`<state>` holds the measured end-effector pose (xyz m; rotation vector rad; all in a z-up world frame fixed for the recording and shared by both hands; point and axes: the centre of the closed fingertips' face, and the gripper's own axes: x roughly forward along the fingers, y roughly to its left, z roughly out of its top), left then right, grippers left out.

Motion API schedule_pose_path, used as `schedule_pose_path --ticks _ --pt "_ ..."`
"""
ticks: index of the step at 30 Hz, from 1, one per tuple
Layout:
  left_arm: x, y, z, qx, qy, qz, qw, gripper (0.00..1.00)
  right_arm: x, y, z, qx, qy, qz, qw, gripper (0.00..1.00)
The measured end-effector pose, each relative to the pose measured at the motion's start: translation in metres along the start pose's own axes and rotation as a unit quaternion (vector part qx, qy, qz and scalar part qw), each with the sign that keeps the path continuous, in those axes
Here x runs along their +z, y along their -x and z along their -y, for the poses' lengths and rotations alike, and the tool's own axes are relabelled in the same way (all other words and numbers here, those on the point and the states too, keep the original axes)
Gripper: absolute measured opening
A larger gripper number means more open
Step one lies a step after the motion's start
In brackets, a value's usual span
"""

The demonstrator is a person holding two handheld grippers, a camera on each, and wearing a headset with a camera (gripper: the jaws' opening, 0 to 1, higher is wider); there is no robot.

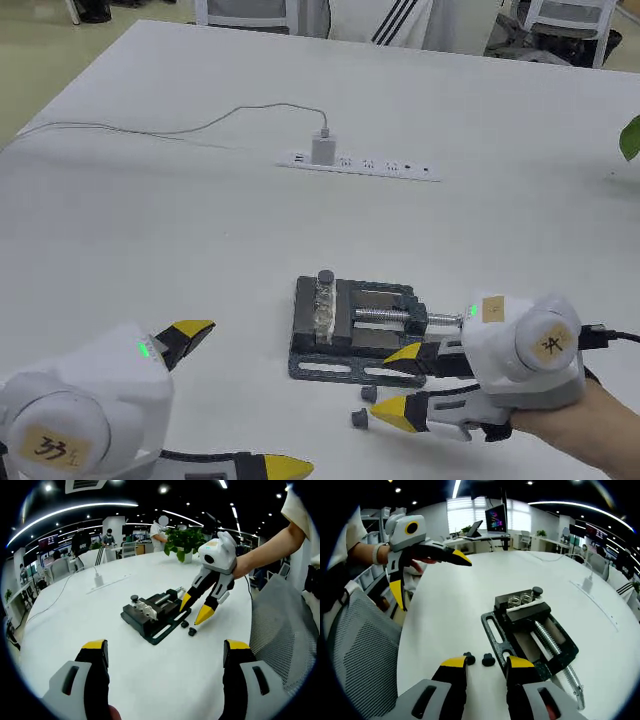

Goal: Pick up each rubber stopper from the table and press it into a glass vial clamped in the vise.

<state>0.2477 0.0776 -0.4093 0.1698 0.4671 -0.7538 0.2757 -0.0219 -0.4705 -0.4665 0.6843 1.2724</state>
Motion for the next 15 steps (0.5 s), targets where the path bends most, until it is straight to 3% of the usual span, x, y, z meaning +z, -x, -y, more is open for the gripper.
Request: schedule_pose_path --ticks 15 --pt "-0.0037 0.0005 0.0011 0.002 0.006 -0.003 1.0 0.95 -0.0081 -0.0051 0.002 -0.002 0.022 0.001 0.9997 0.12"
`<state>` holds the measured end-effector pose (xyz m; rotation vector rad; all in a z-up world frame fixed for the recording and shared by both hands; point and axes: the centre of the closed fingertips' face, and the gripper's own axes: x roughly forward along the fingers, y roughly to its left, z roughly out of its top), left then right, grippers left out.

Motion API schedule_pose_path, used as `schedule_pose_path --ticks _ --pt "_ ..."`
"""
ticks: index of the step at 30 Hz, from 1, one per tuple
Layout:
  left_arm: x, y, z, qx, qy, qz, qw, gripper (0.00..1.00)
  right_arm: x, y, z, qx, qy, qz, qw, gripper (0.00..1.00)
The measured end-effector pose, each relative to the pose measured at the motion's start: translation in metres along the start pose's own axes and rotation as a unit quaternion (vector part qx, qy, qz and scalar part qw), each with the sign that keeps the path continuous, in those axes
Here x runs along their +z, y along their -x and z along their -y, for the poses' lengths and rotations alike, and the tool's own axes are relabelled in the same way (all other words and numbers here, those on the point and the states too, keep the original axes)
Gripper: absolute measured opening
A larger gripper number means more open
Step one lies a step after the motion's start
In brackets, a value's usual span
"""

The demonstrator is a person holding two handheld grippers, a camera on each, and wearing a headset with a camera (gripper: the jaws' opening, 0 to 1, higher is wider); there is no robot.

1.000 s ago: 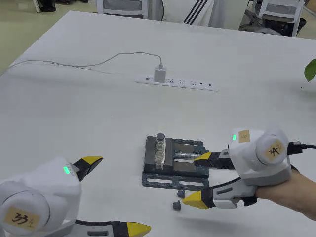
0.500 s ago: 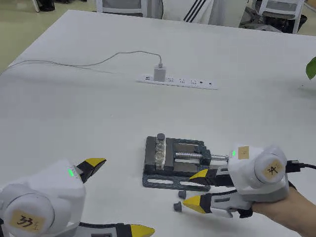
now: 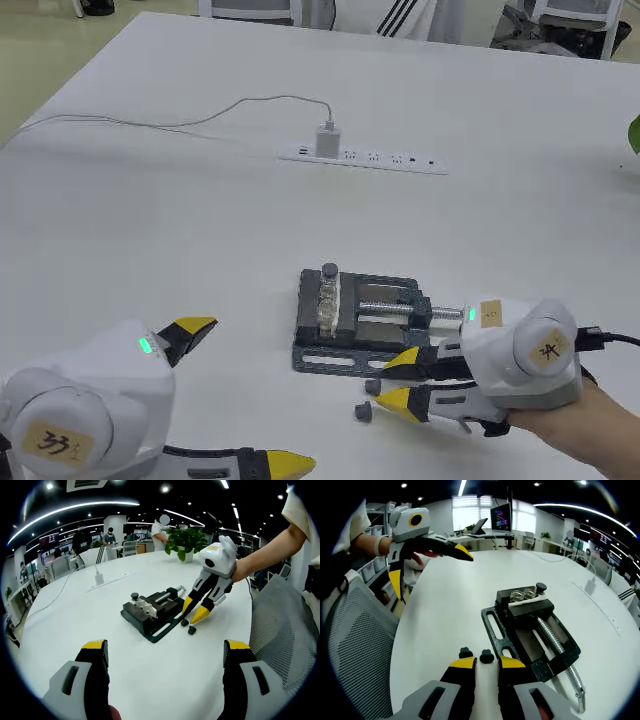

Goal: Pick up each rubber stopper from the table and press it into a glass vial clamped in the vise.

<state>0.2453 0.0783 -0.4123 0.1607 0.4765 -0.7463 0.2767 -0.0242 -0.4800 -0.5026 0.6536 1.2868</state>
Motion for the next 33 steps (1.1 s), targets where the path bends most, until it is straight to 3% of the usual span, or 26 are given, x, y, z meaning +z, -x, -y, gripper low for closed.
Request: schedule_pose_path --ticks 33 --pt "-0.0032 -0.0029 0.0021 -0.003 0.006 -0.002 1.0 0.93 0.0007 -0.0048 0.0015 -0.002 -0.012 0.011 0.9999 0.07"
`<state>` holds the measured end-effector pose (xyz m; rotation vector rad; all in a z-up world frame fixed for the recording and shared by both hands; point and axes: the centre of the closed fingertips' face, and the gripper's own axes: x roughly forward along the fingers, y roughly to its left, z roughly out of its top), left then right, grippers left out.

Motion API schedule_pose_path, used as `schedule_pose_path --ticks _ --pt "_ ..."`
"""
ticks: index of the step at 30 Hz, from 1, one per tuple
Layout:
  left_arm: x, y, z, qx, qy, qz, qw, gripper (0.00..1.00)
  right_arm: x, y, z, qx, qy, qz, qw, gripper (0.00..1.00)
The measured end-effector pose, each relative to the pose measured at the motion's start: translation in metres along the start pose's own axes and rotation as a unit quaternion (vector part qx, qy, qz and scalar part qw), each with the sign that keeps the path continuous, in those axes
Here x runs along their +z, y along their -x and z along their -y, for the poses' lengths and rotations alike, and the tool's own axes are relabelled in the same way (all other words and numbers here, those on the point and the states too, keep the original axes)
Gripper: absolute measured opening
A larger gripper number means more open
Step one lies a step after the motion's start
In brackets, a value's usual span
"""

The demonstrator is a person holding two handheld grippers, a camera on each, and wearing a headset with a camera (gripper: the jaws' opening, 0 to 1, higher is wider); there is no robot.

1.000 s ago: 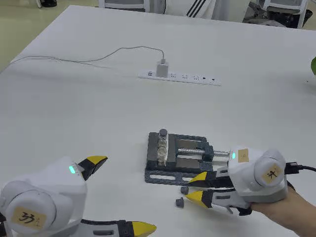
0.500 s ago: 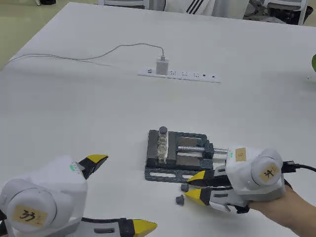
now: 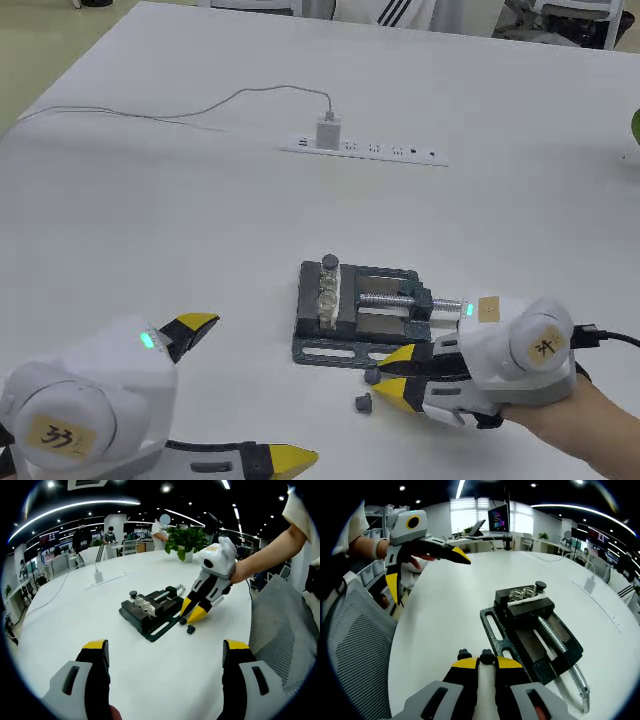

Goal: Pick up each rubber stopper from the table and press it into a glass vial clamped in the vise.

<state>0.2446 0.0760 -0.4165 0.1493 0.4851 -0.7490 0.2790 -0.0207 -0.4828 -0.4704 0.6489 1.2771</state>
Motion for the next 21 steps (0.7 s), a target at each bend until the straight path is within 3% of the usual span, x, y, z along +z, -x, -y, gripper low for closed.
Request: schedule_pose_path --ticks 4,6,15,18,21 --pt "0.0 -0.001 0.001 -0.002 -0.004 -0.001 1.0 0.93 0.002 0.004 -0.002 0.005 -0.013 0.0 0.9999 0.07" --pt "0.001 -0.002 0.001 -0.003 -0.008 -0.002 1.0 0.93 0.002 0.006 -0.005 0.015 -0.04 -0.001 0.9991 0.07" --pt "0.01 -0.01 0.006 -0.009 -0.022 0.003 0.9997 0.88 0.014 0.027 -0.011 0.027 -0.048 -0.005 0.9985 0.07" --pt "0.015 -0.015 0.01 -0.017 -0.032 0.005 0.9993 0.84 0.02 0.035 -0.013 0.029 -0.04 -0.01 0.9987 0.07" --pt "0.02 -0.021 0.014 -0.025 -0.042 0.003 0.9988 0.79 0.028 0.043 -0.02 0.038 -0.004 -0.015 0.9991 0.07"
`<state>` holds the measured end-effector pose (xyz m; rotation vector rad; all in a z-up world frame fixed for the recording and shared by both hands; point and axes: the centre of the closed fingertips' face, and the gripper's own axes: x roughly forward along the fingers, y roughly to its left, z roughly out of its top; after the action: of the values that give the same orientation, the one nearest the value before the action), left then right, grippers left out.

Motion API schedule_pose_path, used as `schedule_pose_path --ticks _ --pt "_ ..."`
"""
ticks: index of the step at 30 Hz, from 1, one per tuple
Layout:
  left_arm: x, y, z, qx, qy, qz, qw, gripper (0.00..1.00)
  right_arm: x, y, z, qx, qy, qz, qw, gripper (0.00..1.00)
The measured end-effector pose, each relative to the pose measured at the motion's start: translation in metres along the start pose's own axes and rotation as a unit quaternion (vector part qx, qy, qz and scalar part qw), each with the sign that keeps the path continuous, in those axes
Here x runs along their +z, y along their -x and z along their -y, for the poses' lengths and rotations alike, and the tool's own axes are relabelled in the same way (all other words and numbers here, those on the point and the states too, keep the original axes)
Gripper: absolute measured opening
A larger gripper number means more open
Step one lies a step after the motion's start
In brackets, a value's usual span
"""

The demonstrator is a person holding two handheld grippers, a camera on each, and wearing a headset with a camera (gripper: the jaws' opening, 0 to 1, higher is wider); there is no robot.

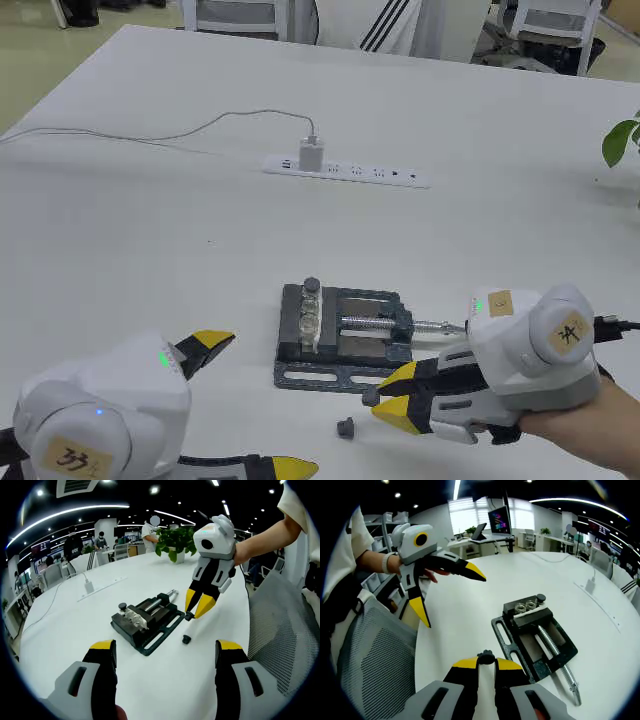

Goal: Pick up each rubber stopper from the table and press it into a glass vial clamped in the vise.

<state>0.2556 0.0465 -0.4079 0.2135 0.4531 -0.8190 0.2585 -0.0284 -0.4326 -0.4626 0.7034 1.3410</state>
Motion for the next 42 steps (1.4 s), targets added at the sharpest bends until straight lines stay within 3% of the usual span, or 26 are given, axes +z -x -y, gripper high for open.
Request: schedule_pose_path --ticks 7,16,23,30,42 --pt "0.017 -0.012 0.007 -0.019 -0.025 0.01 0.9995 0.73 0.016 0.01 -0.009 0.014 0.045 -0.008 0.9989 0.06" --pt "0.029 -0.024 0.028 -0.066 -0.073 0.008 0.9951 0.53 0.029 0.013 -0.015 0.027 0.092 -0.03 0.9949 0.06" --pt "0.026 -0.027 0.042 -0.098 -0.109 -0.006 0.9892 0.31 0.025 0.012 -0.019 0.039 0.137 -0.063 0.9878 0.06" --pt "0.023 -0.03 0.046 -0.107 -0.137 -0.019 0.9846 0.21 0.024 0.009 -0.022 0.047 0.166 -0.084 0.9815 0.06" --pt "0.017 -0.033 0.058 -0.13 -0.151 -0.035 0.9794 0.09 0.024 0.004 -0.032 0.063 0.185 -0.102 0.9753 0.06"
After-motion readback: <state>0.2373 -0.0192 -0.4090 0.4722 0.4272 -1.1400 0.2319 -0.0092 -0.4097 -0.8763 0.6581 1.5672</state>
